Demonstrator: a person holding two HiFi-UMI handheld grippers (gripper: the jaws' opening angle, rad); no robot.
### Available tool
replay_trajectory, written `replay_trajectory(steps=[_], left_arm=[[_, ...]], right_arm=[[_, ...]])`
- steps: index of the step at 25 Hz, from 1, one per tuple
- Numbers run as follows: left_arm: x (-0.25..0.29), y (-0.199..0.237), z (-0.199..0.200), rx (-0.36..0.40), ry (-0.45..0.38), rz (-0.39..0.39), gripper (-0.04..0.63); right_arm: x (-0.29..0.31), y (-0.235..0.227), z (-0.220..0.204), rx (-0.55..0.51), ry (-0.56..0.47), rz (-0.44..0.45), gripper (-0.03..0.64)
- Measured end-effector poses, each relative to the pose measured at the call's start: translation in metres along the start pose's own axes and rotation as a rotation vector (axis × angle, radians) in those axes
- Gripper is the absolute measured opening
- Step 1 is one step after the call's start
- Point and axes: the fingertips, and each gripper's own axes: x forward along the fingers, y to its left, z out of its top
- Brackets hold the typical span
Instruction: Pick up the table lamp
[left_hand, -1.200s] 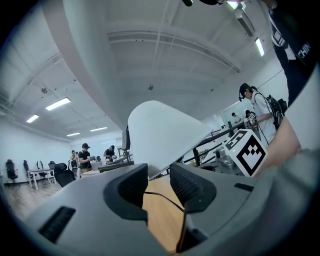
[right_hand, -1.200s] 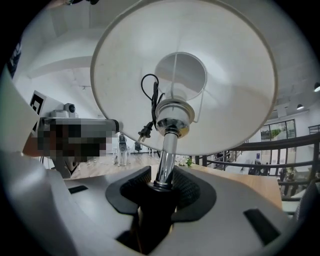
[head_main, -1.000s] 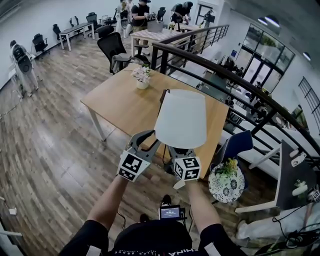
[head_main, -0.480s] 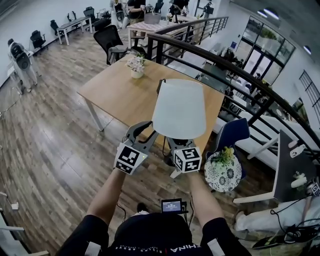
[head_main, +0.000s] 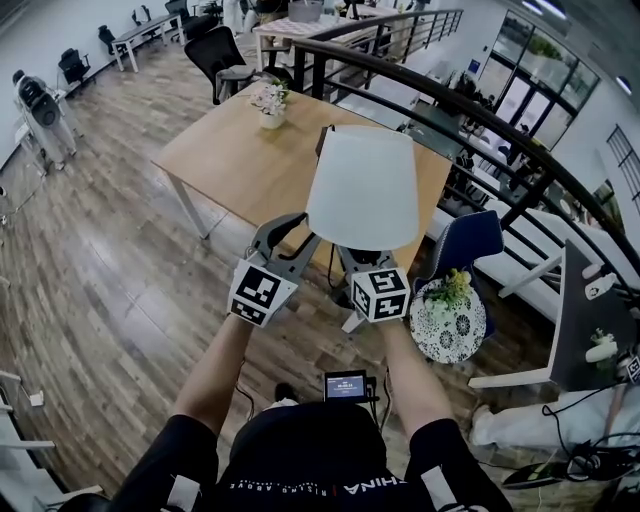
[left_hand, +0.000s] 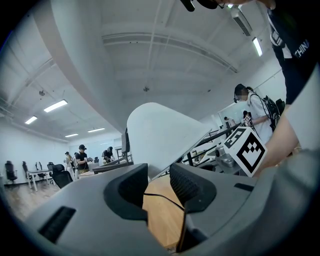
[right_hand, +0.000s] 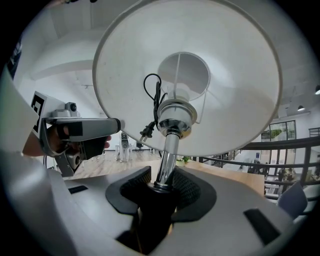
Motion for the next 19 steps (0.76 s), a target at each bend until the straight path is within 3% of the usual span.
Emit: replay_trajectory(steps=[19], left_arm=[[0.028,-0.015,0.0,-0.013,0.002,0.012,0.135]], right_arm=[[-0.005,-0.03,-0.004,-0.021,0.016,0.02,0.152]])
